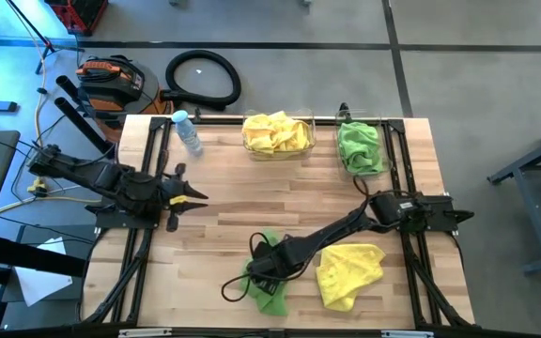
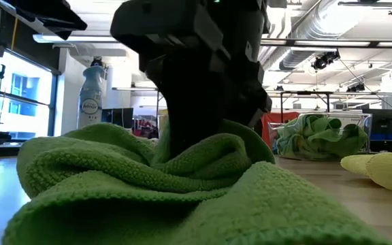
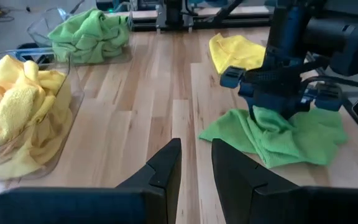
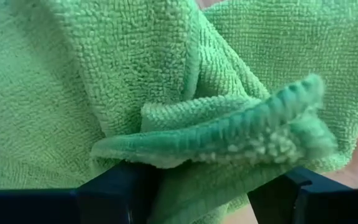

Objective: Sort microfiber towel by color & place in baskets
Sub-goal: Put the green microfiber cloth into the right transparent bin

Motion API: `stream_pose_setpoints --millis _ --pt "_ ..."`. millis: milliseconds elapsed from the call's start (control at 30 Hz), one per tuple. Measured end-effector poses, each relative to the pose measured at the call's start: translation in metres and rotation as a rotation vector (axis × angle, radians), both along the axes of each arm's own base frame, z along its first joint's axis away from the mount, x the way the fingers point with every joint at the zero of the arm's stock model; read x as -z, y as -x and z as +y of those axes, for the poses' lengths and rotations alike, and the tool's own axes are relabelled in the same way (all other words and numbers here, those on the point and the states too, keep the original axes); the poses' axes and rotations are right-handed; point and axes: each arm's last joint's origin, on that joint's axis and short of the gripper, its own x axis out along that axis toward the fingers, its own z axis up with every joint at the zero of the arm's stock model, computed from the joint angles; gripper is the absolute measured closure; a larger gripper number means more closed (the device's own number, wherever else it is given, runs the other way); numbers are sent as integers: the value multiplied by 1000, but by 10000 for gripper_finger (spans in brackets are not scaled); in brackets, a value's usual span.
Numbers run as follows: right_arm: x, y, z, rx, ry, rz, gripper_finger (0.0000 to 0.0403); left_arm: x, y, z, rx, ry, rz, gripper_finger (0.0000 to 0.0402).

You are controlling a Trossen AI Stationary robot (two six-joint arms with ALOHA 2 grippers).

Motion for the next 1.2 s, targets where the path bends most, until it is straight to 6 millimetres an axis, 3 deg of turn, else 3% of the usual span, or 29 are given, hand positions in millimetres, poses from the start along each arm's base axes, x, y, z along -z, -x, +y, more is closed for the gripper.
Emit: stream_pose_setpoints --millis 233,333,467,600,667,767,933,1033,1200 --pt "14 -2 1 68 7 24 211 7 9 3 -3 18 -32 326" --pt "15 -1 -1 84 36 21 265 7 11 4 -4 22 -40 326" --pt "10 -1 -10 134 26 39 376 7 11 4 -13 43 -41 326" --pt "-1 -1 -18 117 78 13 379 7 11 4 -18 55 -42 326" --pt "-14 2 -29 121 142 8 385 7 11 4 -22 64 -42 326" --pt "-50 7 -44 106 196 -53 397 7 11 4 -25 69 -42 326" --pt "-91 28 -76 74 269 -76 399 7 11 4 -43 63 -45 326" --pt "-122 57 -103 132 329 -142 399 7 11 5 -68 53 -50 326" --pt "-156 119 -144 240 337 -260 401 6 11 7 -118 32 -60 326"
